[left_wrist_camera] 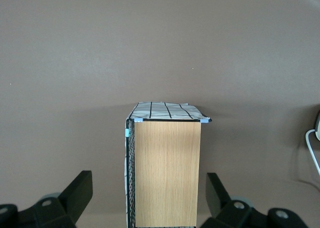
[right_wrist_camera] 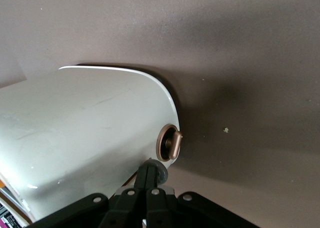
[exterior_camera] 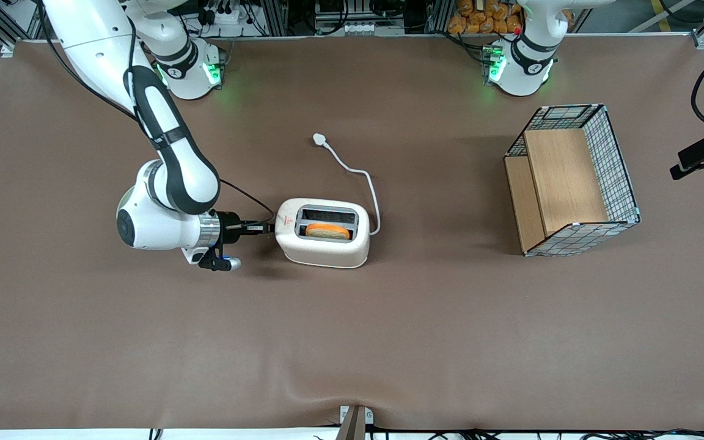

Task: Press toaster button with right arm
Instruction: 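Push the right gripper against the toaster lever to press it down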

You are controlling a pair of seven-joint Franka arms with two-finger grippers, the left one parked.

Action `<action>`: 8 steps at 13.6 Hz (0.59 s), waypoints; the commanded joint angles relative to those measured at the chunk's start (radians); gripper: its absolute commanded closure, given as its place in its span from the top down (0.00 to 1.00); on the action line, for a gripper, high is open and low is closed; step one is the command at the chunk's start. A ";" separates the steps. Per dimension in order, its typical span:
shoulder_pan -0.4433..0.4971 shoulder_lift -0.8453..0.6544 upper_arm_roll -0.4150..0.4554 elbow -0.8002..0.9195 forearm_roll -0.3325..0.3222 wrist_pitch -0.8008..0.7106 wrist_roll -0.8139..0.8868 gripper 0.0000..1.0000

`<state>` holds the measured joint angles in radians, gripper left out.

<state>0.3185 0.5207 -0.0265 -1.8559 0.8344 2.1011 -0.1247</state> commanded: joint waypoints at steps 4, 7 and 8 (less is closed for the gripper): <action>-0.004 0.047 0.007 -0.005 0.035 0.057 -0.052 0.00; -0.004 0.047 0.005 -0.005 0.032 0.057 -0.062 0.00; -0.004 0.039 0.003 -0.005 0.029 0.053 -0.062 0.00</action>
<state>0.3167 0.5235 -0.0264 -1.8561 0.8414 2.1023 -0.1365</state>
